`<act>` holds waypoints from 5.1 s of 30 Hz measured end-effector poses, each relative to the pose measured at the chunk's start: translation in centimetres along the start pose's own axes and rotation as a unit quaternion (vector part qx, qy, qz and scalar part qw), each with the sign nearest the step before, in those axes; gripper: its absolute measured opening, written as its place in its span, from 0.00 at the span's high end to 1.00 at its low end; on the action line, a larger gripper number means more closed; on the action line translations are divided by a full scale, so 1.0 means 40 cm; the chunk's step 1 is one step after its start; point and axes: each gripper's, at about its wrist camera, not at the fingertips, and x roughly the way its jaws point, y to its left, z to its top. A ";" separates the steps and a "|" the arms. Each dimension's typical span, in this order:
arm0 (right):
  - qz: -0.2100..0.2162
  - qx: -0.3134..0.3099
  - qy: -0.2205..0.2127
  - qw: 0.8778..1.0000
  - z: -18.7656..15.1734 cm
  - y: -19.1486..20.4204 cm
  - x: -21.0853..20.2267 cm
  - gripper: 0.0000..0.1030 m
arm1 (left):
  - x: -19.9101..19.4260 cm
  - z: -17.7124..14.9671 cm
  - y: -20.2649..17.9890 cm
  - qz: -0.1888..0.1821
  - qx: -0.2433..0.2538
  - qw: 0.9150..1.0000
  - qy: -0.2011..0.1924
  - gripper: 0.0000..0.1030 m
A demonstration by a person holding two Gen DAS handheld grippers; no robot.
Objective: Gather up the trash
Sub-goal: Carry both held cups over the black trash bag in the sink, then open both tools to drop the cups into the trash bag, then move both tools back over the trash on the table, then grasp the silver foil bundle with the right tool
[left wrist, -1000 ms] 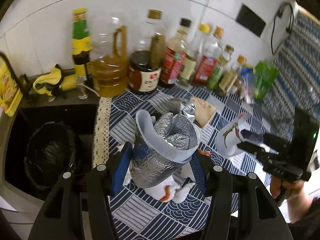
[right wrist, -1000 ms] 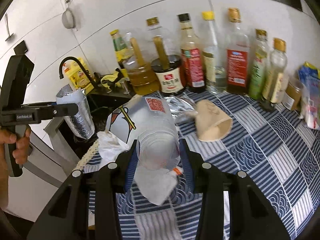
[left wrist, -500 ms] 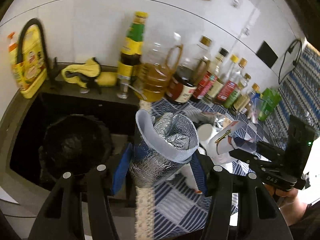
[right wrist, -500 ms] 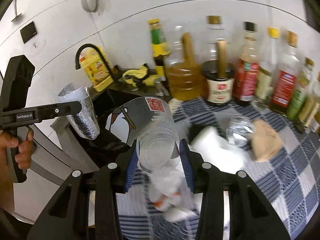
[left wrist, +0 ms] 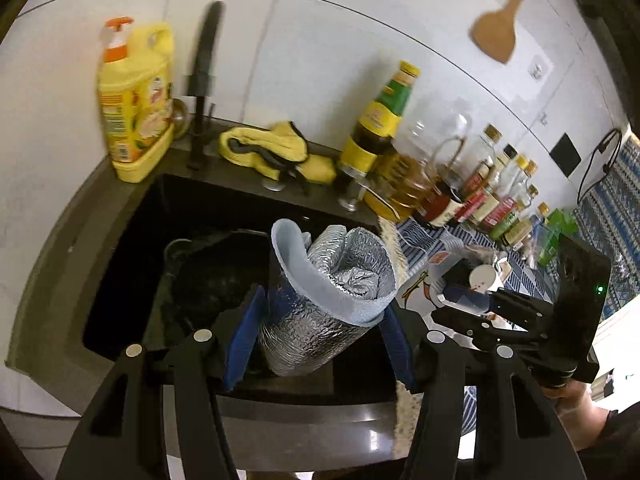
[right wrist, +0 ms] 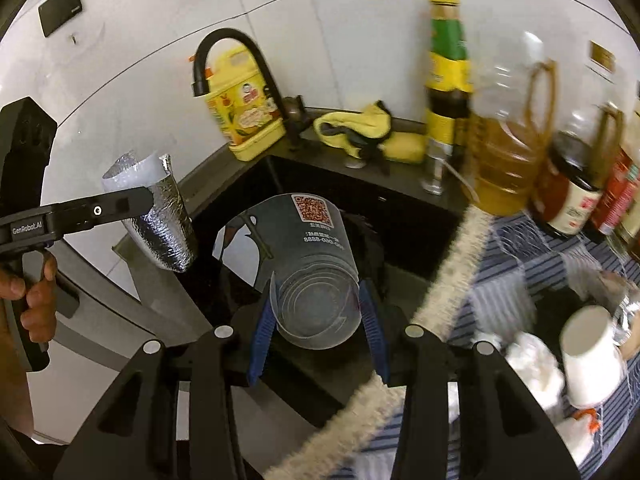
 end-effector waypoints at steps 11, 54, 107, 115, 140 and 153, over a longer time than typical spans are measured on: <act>-0.008 -0.008 -0.012 1.000 0.135 0.127 0.105 0.58 | -0.028 0.078 0.150 -0.024 -0.012 0.999 -0.018 0.47; -0.026 0.089 -0.029 0.995 0.160 0.023 0.111 0.28 | 0.107 0.109 0.242 -0.077 -0.063 0.995 0.032 0.24; -0.198 0.173 -0.025 0.964 -0.121 -0.618 -0.311 0.19 | 0.225 -0.057 -0.355 -0.090 -0.029 0.991 0.097 0.24; -0.200 0.204 0.011 0.958 -0.110 -0.690 -0.225 0.19 | 0.240 -0.117 -0.382 -0.081 -0.045 0.990 0.110 0.24; -0.226 0.219 0.073 0.947 -0.091 -0.754 -0.098 0.46 | 0.282 -0.152 -0.370 -0.080 -0.070 0.985 0.138 0.24; -0.179 0.217 0.018 0.959 -0.086 -0.664 -0.246 0.46 | 0.357 -0.130 -0.431 -0.079 0.002 0.982 0.172 0.24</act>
